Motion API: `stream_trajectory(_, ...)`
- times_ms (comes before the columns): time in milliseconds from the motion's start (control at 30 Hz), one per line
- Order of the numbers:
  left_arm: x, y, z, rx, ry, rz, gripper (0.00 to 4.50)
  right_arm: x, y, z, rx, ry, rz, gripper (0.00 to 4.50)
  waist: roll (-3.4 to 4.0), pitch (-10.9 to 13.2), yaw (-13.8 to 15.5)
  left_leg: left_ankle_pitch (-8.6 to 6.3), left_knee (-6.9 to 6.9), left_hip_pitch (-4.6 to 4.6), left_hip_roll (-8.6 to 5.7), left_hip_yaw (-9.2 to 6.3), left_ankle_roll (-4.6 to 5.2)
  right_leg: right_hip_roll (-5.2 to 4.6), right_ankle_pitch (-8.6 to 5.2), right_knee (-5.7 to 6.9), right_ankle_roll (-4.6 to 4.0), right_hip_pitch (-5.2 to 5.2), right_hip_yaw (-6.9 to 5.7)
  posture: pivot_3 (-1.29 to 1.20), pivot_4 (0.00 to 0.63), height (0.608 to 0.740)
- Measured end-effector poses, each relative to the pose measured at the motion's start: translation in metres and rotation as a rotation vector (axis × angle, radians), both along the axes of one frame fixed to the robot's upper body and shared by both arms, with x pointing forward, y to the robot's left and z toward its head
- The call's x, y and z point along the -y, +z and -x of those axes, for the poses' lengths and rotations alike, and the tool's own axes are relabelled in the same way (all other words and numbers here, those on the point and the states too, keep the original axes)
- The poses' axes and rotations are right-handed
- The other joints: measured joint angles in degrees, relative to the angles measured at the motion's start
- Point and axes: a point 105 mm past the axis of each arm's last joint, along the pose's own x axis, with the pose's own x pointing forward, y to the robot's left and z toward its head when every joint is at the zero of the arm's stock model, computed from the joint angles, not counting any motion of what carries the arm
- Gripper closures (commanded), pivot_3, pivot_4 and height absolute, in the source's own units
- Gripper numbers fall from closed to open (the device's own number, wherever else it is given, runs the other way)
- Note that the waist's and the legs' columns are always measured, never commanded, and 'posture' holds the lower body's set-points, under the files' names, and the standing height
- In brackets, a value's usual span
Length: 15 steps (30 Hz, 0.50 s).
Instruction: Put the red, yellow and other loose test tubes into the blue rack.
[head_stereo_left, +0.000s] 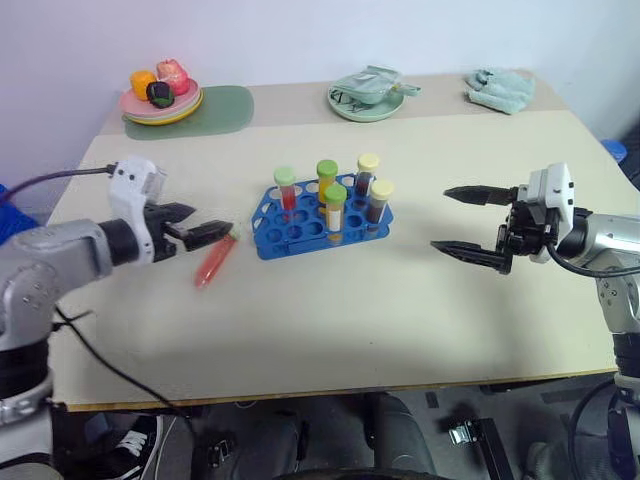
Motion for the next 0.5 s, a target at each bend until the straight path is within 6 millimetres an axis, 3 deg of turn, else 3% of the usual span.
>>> stream_trajectory(100, -0.007, -0.012, 0.004, -0.146, 0.017, -0.121, 0.04, -0.003, 0.000, -0.002, 0.004, 0.011, -0.009, 0.00, 0.00, 0.01, -0.15, 0.00, -0.04, 0.01, 0.00, 0.02, -0.01, 0.01, 0.00, -0.01, 0.00, -0.01, 0.00, 0.00, 0.150, 0.740)
stream_trajectory(300, -0.004, -0.024, -0.001, -0.407, 0.022, -0.043, 0.04, -0.008, 0.001, -0.004, 0.008, 0.028, -0.010, 0.00, 0.01, 0.01, -0.21, 0.00, -0.03, -0.01, -0.13, -0.01, -0.01, 0.01, 0.00, 0.00, 0.00, -0.03, -0.02, 0.00, 0.150, 0.740)
stream_trajectory(500, -0.006, -0.013, -0.032, -0.465, 0.095, -0.049, 0.04, -0.008, -0.001, -0.005, 0.001, 0.027, -0.002, 0.00, 0.01, 0.01, -0.24, 0.01, 0.02, -0.03, -0.26, -0.04, -0.03, -0.01, 0.00, 0.01, 0.01, -0.04, -0.03, 0.00, 0.150, 0.740)
